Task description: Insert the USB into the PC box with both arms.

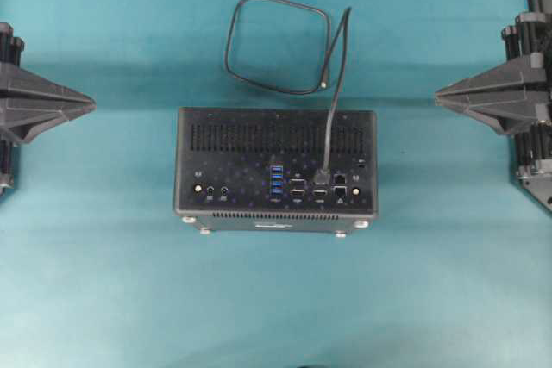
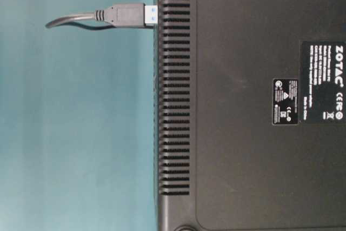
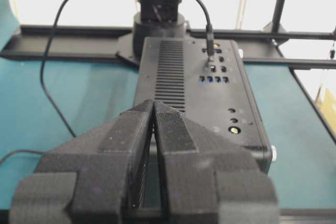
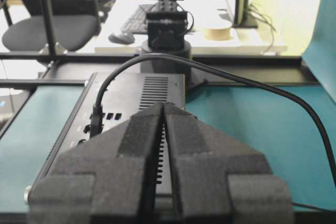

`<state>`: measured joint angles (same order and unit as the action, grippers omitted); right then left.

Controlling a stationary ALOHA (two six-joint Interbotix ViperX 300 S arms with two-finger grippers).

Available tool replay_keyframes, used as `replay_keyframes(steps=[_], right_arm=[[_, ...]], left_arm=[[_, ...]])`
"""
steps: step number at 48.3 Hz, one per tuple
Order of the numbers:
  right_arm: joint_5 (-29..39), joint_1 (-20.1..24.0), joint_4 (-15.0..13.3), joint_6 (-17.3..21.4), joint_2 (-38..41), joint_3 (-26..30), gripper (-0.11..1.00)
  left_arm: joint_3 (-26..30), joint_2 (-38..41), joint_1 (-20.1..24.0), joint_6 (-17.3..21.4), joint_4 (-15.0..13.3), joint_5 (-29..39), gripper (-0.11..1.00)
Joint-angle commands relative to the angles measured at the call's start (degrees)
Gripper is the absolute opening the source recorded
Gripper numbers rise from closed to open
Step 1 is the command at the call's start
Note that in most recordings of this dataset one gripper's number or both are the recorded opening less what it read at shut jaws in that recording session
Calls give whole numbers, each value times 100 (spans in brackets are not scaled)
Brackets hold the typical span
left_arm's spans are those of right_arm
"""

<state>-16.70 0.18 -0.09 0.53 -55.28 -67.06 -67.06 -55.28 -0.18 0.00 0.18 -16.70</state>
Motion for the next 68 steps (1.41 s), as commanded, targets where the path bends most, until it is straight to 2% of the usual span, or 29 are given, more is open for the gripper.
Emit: replay_keyframes(steps=[1,4,8,11,14,23,33,50,68], right_arm=[[-26,44,44,53,0,-9,14],[26,132,255,211,-70,-79,9],[255,229,527,659,-193,-105,1],[545,246,527,967,-290,-44,1],[896,255,492,1107,-343,70,1],[2188,237,475,1169,-272,536,1],[3085,237,510,1485,-9,1151,1],[4597,369,369,1512,1090,2268,1],[6047,668,334,1521,2303,3630,11]], left_arm=[[44,70,-44,-220,62,-35,10],[35,70,-44,-325,62,-18,5],[62,70,-35,-387,53,88,0],[149,70,-35,-378,62,202,0],[299,79,-35,-360,62,413,0],[782,193,-44,-193,70,1397,0],[1266,413,-70,35,62,2188,0],[1327,580,-53,62,70,2338,0],[1327,598,-35,62,70,2408,0]])
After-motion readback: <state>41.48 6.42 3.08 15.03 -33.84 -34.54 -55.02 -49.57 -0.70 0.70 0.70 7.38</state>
